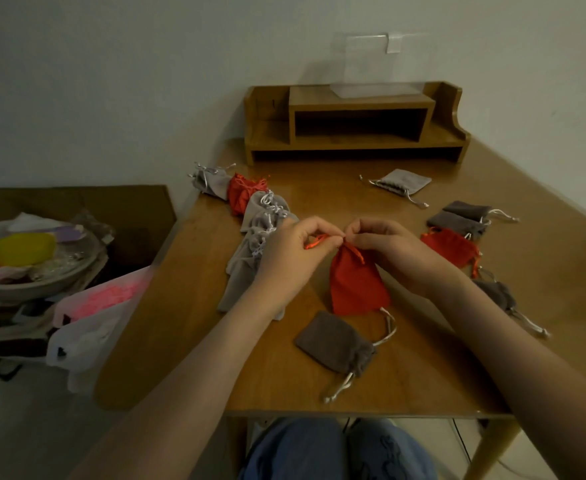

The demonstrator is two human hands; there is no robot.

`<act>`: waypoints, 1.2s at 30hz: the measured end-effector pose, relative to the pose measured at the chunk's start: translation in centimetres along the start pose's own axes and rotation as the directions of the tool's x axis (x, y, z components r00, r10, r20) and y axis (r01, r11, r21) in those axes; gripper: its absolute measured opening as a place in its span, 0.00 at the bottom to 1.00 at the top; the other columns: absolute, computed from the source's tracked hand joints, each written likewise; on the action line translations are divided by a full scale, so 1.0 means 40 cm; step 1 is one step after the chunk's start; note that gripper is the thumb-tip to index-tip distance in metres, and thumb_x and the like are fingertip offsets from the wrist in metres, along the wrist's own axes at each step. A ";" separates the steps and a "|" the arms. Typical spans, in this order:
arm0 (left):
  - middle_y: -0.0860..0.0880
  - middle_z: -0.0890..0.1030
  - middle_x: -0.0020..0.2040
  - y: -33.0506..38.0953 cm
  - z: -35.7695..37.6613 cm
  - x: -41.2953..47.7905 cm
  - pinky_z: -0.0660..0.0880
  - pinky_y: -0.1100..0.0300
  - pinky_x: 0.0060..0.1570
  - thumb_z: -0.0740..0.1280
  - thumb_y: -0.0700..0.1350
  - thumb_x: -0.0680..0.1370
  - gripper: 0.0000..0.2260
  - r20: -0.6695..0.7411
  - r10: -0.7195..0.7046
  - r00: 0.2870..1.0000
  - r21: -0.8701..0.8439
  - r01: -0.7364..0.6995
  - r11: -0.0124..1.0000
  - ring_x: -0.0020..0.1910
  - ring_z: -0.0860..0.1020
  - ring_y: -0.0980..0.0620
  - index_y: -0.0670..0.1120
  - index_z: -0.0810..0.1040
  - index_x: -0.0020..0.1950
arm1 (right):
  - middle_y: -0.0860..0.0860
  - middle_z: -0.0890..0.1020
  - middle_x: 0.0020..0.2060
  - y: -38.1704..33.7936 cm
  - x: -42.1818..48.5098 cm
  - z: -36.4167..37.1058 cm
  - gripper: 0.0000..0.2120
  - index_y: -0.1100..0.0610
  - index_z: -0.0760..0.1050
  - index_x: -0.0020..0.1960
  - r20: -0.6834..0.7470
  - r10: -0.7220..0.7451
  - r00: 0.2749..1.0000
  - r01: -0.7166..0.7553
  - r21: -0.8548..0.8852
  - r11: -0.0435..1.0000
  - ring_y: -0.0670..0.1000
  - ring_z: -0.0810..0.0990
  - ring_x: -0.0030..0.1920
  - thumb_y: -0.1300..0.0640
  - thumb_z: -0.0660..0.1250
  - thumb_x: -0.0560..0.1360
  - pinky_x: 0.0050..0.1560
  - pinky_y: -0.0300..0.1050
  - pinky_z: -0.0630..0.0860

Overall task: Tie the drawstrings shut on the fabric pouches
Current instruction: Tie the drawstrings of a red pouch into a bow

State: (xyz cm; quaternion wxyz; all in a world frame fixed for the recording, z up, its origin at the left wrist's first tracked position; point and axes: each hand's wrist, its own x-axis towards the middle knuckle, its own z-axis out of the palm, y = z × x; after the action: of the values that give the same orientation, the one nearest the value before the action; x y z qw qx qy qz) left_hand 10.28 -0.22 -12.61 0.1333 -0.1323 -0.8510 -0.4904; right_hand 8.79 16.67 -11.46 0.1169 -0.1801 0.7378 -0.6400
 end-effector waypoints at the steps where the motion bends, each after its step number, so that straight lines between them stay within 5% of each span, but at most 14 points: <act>1: 0.53 0.74 0.45 -0.002 0.001 -0.001 0.67 0.75 0.43 0.70 0.48 0.75 0.02 -0.021 0.014 1.000 0.099 -0.012 0.995 0.41 0.73 0.62 0.55 0.81 0.45 | 0.51 0.74 0.35 0.003 -0.001 0.004 0.04 0.63 0.73 0.47 -0.026 -0.030 0.999 0.028 -0.089 0.996 0.43 0.73 0.33 0.66 0.60 0.79 0.34 0.32 0.69; 4: 0.54 0.70 0.43 -0.007 0.005 -0.004 0.67 0.71 0.39 0.70 0.46 0.75 0.02 -0.062 0.086 0.994 0.206 -0.071 0.976 0.36 0.72 0.61 0.53 0.78 0.45 | 0.51 0.76 0.38 0.007 0.000 0.016 0.04 0.64 0.74 0.50 -0.066 -0.117 0.991 0.098 -0.246 0.964 0.43 0.74 0.37 0.63 0.62 0.79 0.39 0.34 0.70; 10: 0.47 0.73 0.48 -0.014 0.015 -0.005 0.68 0.65 0.40 0.68 0.41 0.75 0.10 -0.039 0.175 0.984 0.427 -0.142 0.893 0.46 0.73 0.50 0.46 0.74 0.55 | 0.51 0.76 0.41 0.009 0.000 0.032 0.06 0.59 0.72 0.53 -0.001 -0.131 0.991 0.126 -0.275 0.953 0.45 0.75 0.41 0.62 0.65 0.77 0.43 0.39 0.71; 15: 0.46 0.75 0.40 -0.020 0.024 -0.011 0.70 0.57 0.39 0.69 0.39 0.76 0.03 -0.162 0.383 0.910 0.478 -0.267 0.837 0.42 0.73 0.48 0.41 0.75 0.47 | 0.51 0.79 0.41 0.001 -0.002 0.034 0.11 0.65 0.73 0.59 -0.043 -0.024 0.999 0.029 0.119 0.993 0.41 0.79 0.38 0.61 0.56 0.81 0.40 0.33 0.75; 20: 0.48 0.76 0.37 -0.026 0.028 -0.005 0.66 0.59 0.40 0.68 0.41 0.76 0.04 -0.210 0.533 0.819 0.559 -0.347 0.753 0.42 0.69 0.51 0.42 0.75 0.43 | 0.52 0.79 0.35 0.004 0.002 0.030 0.09 0.63 0.74 0.47 0.037 0.052 0.998 -0.058 0.182 0.982 0.45 0.77 0.34 0.60 0.59 0.79 0.36 0.35 0.74; 29: 0.47 0.77 0.40 -0.024 0.031 -0.003 0.67 0.58 0.44 0.61 0.45 0.79 0.09 -0.151 0.519 0.841 0.445 -0.412 0.796 0.45 0.69 0.52 0.40 0.76 0.46 | 0.52 0.77 0.37 0.010 0.009 -0.002 0.03 0.59 0.74 0.44 0.045 -0.019 0.999 0.010 0.192 0.981 0.47 0.76 0.38 0.59 0.67 0.73 0.42 0.38 0.73; 36: 0.46 0.77 0.40 -0.032 0.040 -0.002 0.66 0.59 0.42 0.57 0.44 0.79 0.11 -0.136 0.456 0.880 0.375 -0.380 0.845 0.43 0.69 0.53 0.40 0.75 0.44 | 0.49 0.71 0.30 0.026 0.021 0.025 0.10 0.56 0.69 0.41 -0.181 0.007 0.983 0.019 0.139 0.990 0.43 0.69 0.29 0.66 0.58 0.78 0.29 0.34 0.65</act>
State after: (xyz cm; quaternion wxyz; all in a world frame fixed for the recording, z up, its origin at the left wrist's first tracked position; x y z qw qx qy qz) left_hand 9.73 0.57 -14.44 0.3516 -0.2354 -0.8523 -0.3076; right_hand 8.30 15.55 -12.57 0.0597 -0.1145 0.6981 -0.7043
